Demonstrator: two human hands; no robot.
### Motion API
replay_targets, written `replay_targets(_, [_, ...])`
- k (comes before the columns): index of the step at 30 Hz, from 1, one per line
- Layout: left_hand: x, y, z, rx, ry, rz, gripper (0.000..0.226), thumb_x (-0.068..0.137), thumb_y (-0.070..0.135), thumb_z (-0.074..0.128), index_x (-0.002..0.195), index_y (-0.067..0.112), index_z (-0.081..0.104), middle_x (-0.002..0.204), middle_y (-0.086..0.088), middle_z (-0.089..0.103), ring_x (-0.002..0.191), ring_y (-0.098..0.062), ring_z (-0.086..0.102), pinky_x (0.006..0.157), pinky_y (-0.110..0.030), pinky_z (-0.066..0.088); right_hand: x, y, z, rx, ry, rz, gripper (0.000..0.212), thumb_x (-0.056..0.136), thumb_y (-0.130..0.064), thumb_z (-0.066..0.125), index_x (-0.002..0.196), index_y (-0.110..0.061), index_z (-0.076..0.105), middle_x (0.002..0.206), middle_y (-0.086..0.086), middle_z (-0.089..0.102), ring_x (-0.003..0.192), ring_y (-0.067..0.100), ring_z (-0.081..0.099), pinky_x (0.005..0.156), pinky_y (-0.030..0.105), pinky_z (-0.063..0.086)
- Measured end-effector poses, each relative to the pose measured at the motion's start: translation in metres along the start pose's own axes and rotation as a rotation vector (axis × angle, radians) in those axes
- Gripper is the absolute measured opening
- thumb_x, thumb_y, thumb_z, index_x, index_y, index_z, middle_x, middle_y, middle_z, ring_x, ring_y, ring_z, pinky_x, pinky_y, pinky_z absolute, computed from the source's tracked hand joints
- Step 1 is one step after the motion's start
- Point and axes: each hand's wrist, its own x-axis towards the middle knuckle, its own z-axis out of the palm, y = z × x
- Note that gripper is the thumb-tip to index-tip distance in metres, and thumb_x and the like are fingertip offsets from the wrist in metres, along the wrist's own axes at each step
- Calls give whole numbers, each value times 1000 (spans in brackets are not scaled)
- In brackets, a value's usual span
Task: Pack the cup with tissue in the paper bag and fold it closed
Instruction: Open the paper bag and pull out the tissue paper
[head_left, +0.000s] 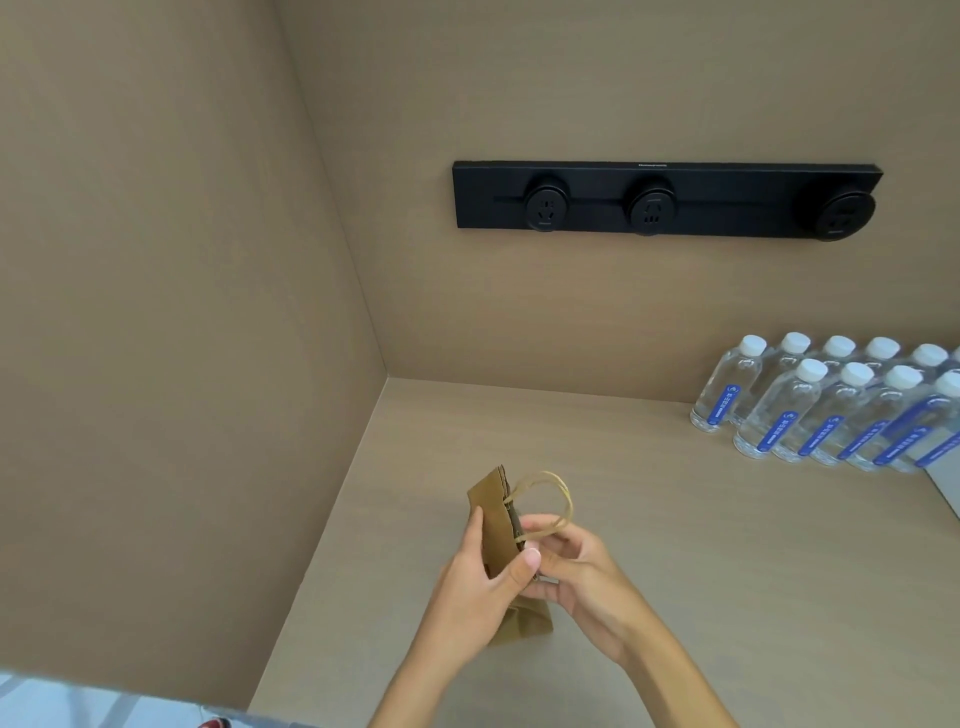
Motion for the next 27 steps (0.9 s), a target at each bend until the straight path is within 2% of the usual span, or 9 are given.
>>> replay_targets(5, [0, 0, -7, -123, -57, 7, 56, 76, 45, 72, 126, 57, 49, 119, 25, 70, 112, -3, 66, 96, -36, 54, 2, 7, 1, 89, 37, 24, 32, 79, -5, 70, 111, -9, 66, 91, 9, 74, 85, 25, 71, 74, 40, 57])
replay_targets(10, [1, 4, -16, -245, -34, -96, 43, 81, 18, 48, 118, 34, 62, 106, -1, 78, 96, -20, 75, 77, -36, 63, 4, 7, 10, -61, 138, -18, 39, 85, 10, 44, 115, -6, 62, 103, 22, 71, 83, 30, 72, 70, 41, 59])
replay_targets(12, [3, 5, -19, -109, 41, -105, 32, 82, 14, 44, 104, 19, 66, 94, -12, 77, 83, -27, 75, 75, -43, 64, 4, 5, 17, -257, 252, -29, 43, 86, 12, 45, 120, -11, 58, 96, 16, 63, 63, 21, 70, 57, 30, 57])
replay_targets(14, [5, 6, -25, 81, 122, -109, 18, 76, 14, 45, 75, 11, 62, 68, -10, 70, 61, -29, 71, 69, -51, 63, 3, 1, 20, -380, 279, -41, 49, 85, 11, 47, 126, -15, 50, 83, 10, 53, 46, 19, 62, 49, 28, 53])
replay_targets(16, [7, 7, -36, 166, 167, -119, 15, 70, 14, 46, 62, 9, 58, 50, -6, 61, 47, -28, 69, 65, -52, 62, -1, -6, 21, -453, 279, -76, 58, 82, 12, 44, 128, -23, 45, 71, 6, 48, 41, 20, 57, 48, 30, 50])
replay_targets(20, [11, 17, -59, 347, 231, -136, 24, 62, 17, 44, 70, 5, 63, 63, -15, 66, 38, -20, 67, 61, -44, 63, -21, -24, 14, -692, 361, -160, 68, 72, 4, 45, 111, -51, 44, 59, -5, 38, 46, 16, 44, 51, 32, 40])
replay_targets(22, [14, 24, -64, 429, 229, -120, 14, 59, 18, 43, 61, 11, 55, 62, -13, 62, 41, -27, 64, 60, -46, 63, -35, -29, 13, -851, 352, -151, 67, 68, -3, 45, 111, -55, 42, 55, -9, 36, 46, 7, 35, 49, 26, 34])
replay_targets(24, [17, 32, -63, 539, 189, -103, 8, 60, 18, 41, 57, 11, 44, 64, -14, 58, 60, -40, 66, 61, -45, 61, -47, -31, 16, -999, 288, -109, 62, 67, -11, 43, 108, -58, 40, 52, -8, 36, 44, 7, 33, 44, 20, 29])
replay_targets(27, [21, 41, -60, 740, 146, -91, 17, 65, 18, 41, 65, 6, 29, 76, -22, 55, 84, -44, 60, 57, -36, 47, -60, -32, 24, -1130, 210, -9, 51, 70, -18, 39, 111, -49, 41, 64, -10, 42, 53, 7, 39, 49, 20, 34])
